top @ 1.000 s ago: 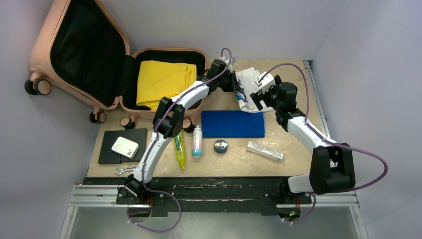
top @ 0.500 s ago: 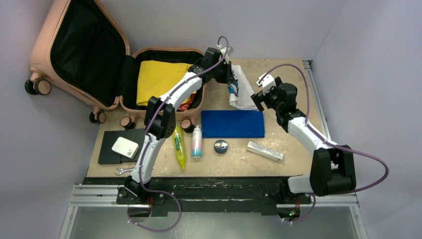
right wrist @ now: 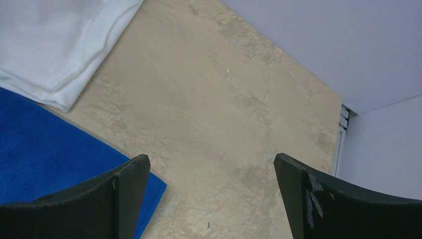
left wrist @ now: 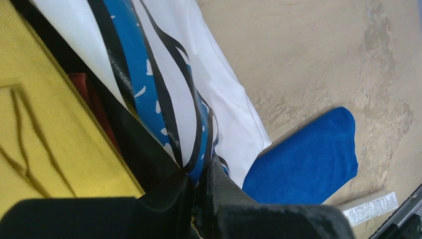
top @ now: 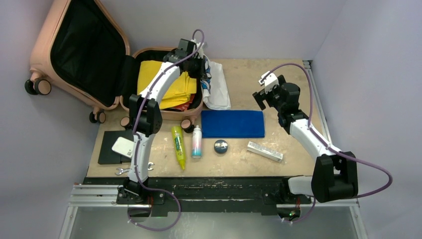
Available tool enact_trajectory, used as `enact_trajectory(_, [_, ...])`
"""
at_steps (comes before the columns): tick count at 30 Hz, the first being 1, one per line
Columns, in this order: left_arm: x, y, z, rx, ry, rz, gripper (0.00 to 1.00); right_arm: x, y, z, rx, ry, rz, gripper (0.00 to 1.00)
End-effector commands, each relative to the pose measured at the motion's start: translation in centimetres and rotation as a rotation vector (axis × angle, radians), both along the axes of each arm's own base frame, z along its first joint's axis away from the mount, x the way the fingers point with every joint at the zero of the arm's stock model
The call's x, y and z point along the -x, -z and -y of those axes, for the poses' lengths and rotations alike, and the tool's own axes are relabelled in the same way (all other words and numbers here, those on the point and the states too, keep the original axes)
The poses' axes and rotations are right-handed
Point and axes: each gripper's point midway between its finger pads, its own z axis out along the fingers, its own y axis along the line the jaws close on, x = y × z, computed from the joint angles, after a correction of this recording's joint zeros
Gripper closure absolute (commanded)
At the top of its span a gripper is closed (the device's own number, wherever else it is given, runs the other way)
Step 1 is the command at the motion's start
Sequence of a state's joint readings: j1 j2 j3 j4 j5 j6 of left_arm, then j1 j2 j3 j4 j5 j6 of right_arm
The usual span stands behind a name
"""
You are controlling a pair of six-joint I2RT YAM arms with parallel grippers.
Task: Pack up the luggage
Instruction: Place the clothes in the luggage.
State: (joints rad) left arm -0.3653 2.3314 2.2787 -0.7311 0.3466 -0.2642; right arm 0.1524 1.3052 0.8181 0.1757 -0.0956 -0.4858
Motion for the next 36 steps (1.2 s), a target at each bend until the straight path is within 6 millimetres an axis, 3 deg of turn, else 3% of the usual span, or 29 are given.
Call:
enact_trajectory(1, [1.4, -3.9, -2.7, -0.036, 0.041, 0.04, 1.0, 0.2, -1.1, -0.1, -0.015, 0.004, 0.028, 0.01])
enact_trajectory(10, [2.0, -1.8, -7.8, -0.127, 0.042, -0.052, 1.0, 0.6, -0.8, -0.4, -0.024, -0.011, 0.03, 0.01])
enact_trajectory(19, [-0.8, -1.8, -13.7, -0.143, -0.037, -0.03, 1.0, 0.6, -0.2, -0.7, -0.03, -0.025, 0.02, 0.01])
enact_trajectory(31, [-2.9, -0.6, -20.8, -0.271, -0.135, 0.015, 1.0, 0.7, 0.3, -1.0, -0.036, -0.041, 0.008, 0.01])
enact_trajectory(36, [-3.9, -0.6, -22.8, -0.277, -0.181, 0.035, 1.0, 0.8, 0.6, -1.0, -0.035, -0.045, 0.004, 0.01])
